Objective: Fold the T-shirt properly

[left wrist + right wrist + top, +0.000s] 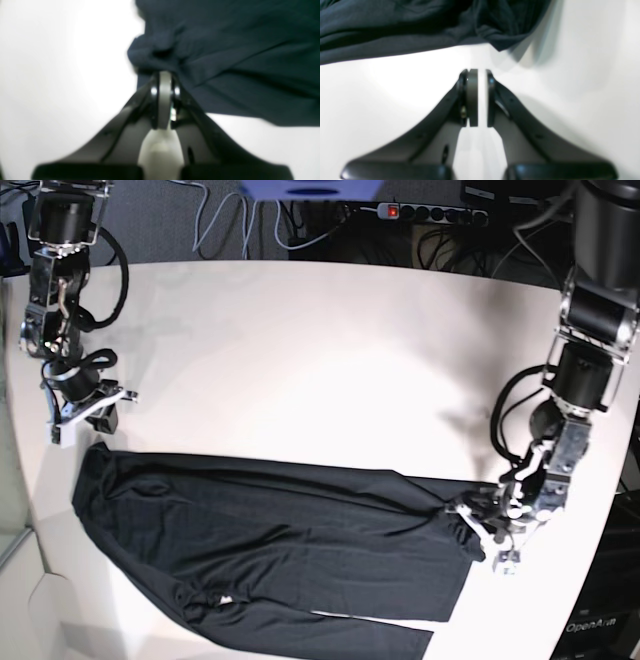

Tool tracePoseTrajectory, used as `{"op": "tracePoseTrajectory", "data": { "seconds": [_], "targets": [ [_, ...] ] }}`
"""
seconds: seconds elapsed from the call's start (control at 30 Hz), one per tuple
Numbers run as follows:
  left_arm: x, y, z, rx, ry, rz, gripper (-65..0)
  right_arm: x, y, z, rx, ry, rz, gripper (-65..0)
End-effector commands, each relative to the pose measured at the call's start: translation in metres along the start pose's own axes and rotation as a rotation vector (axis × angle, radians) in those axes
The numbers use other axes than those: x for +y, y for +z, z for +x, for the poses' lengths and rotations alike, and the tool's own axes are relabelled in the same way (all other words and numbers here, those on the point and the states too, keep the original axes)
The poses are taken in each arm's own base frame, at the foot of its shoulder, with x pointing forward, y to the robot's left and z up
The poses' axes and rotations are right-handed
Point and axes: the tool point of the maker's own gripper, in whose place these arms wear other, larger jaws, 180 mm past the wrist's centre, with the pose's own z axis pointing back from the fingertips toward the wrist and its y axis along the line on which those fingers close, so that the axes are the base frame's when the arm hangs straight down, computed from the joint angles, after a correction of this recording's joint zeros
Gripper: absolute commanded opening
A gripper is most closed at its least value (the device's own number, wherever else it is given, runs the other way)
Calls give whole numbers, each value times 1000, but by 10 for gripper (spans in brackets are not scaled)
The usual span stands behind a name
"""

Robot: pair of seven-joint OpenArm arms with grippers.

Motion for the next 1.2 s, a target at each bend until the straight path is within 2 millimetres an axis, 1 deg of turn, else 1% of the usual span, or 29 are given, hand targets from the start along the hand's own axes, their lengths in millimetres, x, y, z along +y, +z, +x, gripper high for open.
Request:
{"op": "tracePoseTrajectory", "data": {
  "seconds": [0.0,0.07,0.17,0.37,0.47,0.53,0.6,0.63,0.7,0.73,0.8,1.0,1.03,1.17],
  "targets": [
    [-7,4,24,-61,-24,-7,-650,-1,2,23,-64,16,6,-624],
    [-9,3,24,-60,-76,23,-650,-1,2,23,-64,16,6,-624],
    [-17,1,22,-50,-129,41,-650,-1,2,23,-64,16,6,-624],
    [-9,2,15,-5,-188,89,-650,-1,2,22,-61,16,6,-625],
    [-12,2,14,5,-288,70,-650,-1,2,22,-61,16,6,-625],
    [-15,-1,1,32,-363,54,-650,-1,2,23,-62,16,6,-625],
    [-14,-2,-7,48,-427,65,-650,0,1,22,-62,12,8,-625],
    [-12,-2,-6,48,-451,76,-650,2,1,21,-61,9,12,-625],
    [-19,-3,-7,50,-493,76,-650,3,1,20,-61,7,12,-625],
    [-19,-3,-8,52,-518,84,-650,3,0,20,-62,6,13,-625],
    [-17,-4,-15,66,-554,101,-650,3,0,20,-59,6,13,-625],
    [-12,-7,-22,88,-578,122,-650,3,1,19,-58,6,13,-625],
    [-14,-9,-25,97,-575,117,-650,3,1,19,-58,6,13,-625],
    [-10,-15,-38,135,-570,116,-650,3,1,19,-58,6,13,-625]
  ]
}}
